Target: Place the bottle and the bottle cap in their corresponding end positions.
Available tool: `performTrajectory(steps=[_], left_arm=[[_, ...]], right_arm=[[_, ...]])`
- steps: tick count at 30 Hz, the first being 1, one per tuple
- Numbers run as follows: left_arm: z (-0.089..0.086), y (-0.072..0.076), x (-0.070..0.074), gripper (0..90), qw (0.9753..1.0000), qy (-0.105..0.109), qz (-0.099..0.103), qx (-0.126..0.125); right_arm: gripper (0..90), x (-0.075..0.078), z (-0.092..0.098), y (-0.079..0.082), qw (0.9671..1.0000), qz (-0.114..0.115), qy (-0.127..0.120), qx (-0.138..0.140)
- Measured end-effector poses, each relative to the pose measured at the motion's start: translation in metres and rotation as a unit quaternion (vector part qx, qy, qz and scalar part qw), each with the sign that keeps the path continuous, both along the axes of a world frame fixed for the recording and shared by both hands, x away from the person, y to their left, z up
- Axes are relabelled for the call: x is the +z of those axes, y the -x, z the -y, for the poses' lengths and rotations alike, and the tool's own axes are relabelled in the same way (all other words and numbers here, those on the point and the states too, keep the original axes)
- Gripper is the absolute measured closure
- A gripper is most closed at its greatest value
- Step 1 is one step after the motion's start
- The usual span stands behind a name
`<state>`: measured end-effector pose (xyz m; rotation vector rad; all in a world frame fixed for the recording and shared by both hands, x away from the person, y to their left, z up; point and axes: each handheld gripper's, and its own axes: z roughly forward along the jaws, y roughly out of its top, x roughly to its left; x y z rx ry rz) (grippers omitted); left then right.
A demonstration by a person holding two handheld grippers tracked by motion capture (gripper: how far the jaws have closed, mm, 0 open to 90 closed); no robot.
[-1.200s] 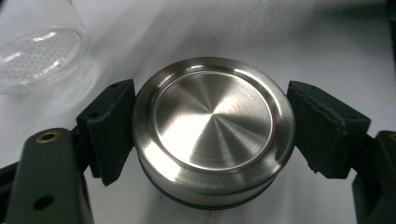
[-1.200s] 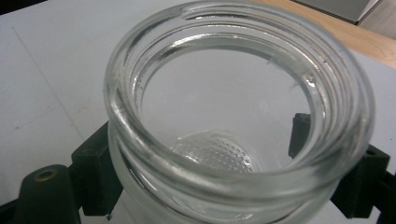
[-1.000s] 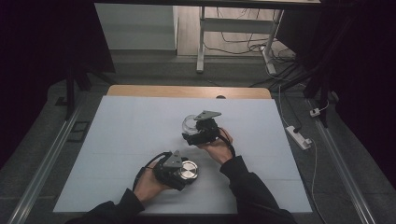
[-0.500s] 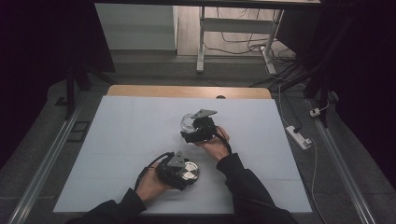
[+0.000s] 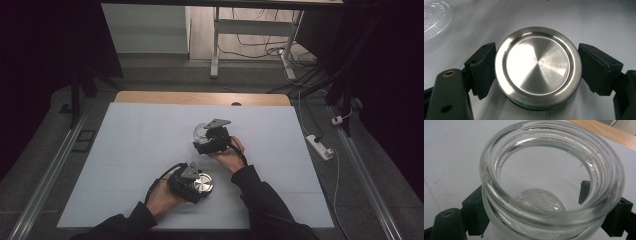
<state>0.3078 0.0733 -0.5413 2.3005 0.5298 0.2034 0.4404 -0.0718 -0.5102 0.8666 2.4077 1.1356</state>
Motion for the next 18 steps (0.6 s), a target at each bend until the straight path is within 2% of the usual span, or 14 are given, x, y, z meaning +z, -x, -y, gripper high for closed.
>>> performTrajectory(steps=[6, 10, 12, 15, 18], left_arm=[[0.0004, -0.0007, -0.0003, 18.6, 1.0, -0.004, -0.004, -0.001], [0.0003, -0.0013, -0.0004, 15.7, 1.0, -0.003, -0.008, -0.004], [0.0001, -0.002, -0.0005, 14.9, 0.9999, -0.005, -0.012, 0.005], [-0.0011, -0.0028, -0.0005, 14.2, 0.9997, 0.003, -0.019, 0.014], [-0.0028, -0.0024, 0.0014, 12.8, 0.9998, 0.001, -0.017, 0.015]], right_arm=[[14.0, 0.001, 0.0, -0.0007, 1.0, -0.008, 0.004, 0.0], [10.9, 0.0011, 0.0021, -0.0024, 0.9997, -0.021, -0.005, 0.006], [9.2, 0.001, 0.0022, -0.0027, 0.9996, -0.025, -0.004, 0.01], [6.6, 0.0004, 0.0015, -0.0019, 0.9996, -0.024, -0.002, 0.014], [4.0, 0.0002, 0.0011, -0.0012, 0.9996, -0.023, 0.0, 0.019]])
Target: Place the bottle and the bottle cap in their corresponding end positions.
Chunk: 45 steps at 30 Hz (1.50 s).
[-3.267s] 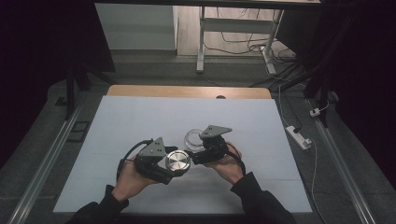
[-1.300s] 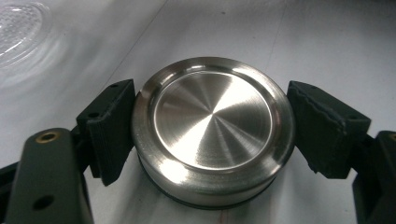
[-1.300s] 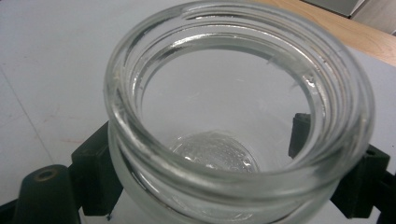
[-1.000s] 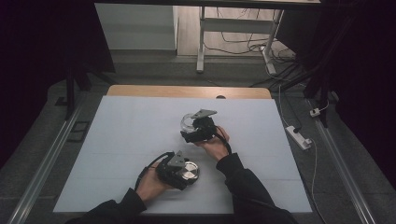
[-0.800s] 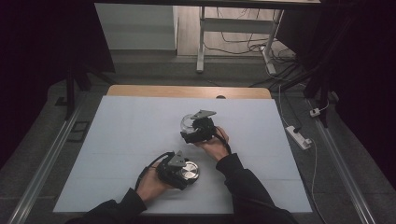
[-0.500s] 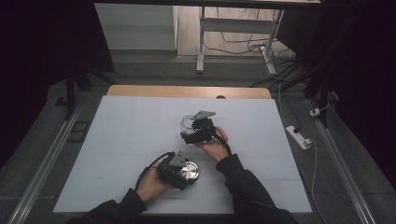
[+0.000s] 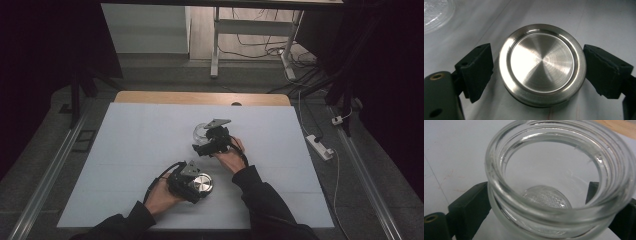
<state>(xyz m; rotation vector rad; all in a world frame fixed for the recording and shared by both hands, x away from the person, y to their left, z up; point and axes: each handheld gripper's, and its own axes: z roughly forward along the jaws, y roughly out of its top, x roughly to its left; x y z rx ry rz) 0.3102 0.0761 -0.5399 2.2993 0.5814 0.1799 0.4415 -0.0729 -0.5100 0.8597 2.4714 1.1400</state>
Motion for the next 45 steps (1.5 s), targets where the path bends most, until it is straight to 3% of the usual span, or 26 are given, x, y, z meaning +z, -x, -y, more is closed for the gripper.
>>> performTrajectory(steps=[2, 11, 19, 28, 45], left_arm=[[-0.002, 0.0, 0.002, 12.1, 1.0, -0.002, 0.002, -0.002], [-0.015, 0.003, 0.013, 6.7, 0.9991, 0.037, -0.018, 0.007], [-0.03, 0.006, 0.018, 1.7, 0.9985, 0.045, -0.029, 0.016], [-0.048, 0.006, 0.026, 0.0, 0.9958, 0.075, -0.048, 0.024], [-0.071, 0.022, 0.035, 0.1, 0.9964, 0.063, -0.036, 0.044]], right_arm=[[3.3, 0.0, 0.0, 0.0, 1.0, -0.001, -0.003, 0.001], [0.1, 0.006, 0.007, 0.006, 0.9999, -0.007, -0.009, 0.002], [0.0, 0.017, 0.021, 0.015, 0.9997, -0.006, -0.023, 0.006], [0.0, 0.02, 0.03, 0.027, 0.9993, -0.012, -0.032, 0.016], [0.0, 0.028, 0.04, 0.06, 0.9984, -0.001, -0.042, 0.039]])
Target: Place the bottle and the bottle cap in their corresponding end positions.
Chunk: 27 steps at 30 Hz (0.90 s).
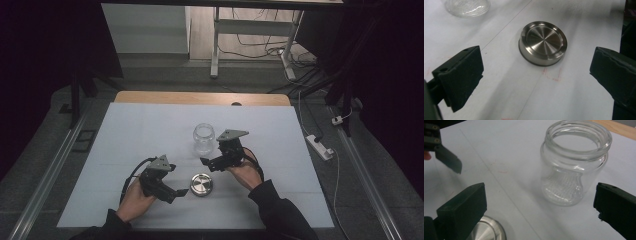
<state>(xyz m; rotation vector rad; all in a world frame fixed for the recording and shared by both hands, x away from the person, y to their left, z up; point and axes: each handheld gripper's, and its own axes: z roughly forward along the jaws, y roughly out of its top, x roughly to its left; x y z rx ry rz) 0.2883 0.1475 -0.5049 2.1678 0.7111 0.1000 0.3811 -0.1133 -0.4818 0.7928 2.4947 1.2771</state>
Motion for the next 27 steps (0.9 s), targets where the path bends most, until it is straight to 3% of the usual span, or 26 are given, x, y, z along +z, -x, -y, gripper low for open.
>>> performTrajectory(steps=[12, 27], left_arm=[[-0.017, 0.01, 0.0, 0.0, 0.9998, -0.007, -0.005, 0.017], [-0.038, 0.022, 0.0, 0.0, 0.9989, 0.0, -0.015, 0.044]], right_arm=[[0.0, 0.0, 0.013, 0.023, 0.9999, 0.0, -0.002, 0.012], [0.0, -0.007, 0.027, 0.042, 0.9992, -0.005, 0.022, 0.033]])
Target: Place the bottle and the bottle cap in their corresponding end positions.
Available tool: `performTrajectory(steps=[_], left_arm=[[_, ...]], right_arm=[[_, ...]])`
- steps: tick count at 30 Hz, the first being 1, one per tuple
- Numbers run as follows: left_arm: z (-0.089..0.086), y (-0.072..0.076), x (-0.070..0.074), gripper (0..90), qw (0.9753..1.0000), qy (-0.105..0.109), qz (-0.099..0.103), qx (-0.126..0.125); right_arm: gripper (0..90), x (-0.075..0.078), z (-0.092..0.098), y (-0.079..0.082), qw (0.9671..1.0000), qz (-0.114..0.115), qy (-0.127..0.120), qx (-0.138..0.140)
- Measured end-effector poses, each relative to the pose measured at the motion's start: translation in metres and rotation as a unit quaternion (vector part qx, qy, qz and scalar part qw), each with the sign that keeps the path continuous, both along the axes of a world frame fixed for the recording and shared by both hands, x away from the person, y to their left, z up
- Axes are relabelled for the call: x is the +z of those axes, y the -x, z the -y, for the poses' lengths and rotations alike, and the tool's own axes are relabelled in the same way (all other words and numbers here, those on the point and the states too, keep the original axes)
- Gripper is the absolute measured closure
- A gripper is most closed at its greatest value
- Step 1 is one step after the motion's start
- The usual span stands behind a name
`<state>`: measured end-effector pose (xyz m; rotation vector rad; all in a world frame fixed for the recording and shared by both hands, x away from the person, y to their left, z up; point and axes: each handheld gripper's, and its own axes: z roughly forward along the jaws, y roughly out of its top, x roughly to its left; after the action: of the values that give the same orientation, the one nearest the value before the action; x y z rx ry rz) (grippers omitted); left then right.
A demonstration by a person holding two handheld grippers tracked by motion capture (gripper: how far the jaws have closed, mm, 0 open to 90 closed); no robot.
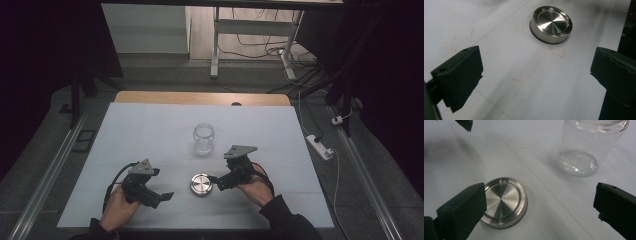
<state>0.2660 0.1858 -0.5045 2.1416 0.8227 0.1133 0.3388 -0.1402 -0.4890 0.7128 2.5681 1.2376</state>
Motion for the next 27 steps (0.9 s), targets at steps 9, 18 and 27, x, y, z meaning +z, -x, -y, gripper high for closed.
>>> performTrajectory(steps=[9, 18, 27], left_arm=[[-0.015, 0.009, -0.001, 0.0, 0.9998, 0.004, -0.004, 0.019], [-0.03, 0.019, -0.002, 0.0, 0.999, 0.006, -0.004, 0.044], [-0.048, 0.031, -0.005, 0.0, 0.9976, 0.011, -0.007, 0.068]], right_arm=[[0.0, 0.001, 0.017, 0.012, 0.9999, 0.004, -0.01, -0.01], [0.0, 0.002, 0.042, 0.023, 0.9994, 0.001, -0.015, -0.032], [0.0, 0.001, 0.073, 0.033, 0.9976, -0.002, -0.019, -0.066]])
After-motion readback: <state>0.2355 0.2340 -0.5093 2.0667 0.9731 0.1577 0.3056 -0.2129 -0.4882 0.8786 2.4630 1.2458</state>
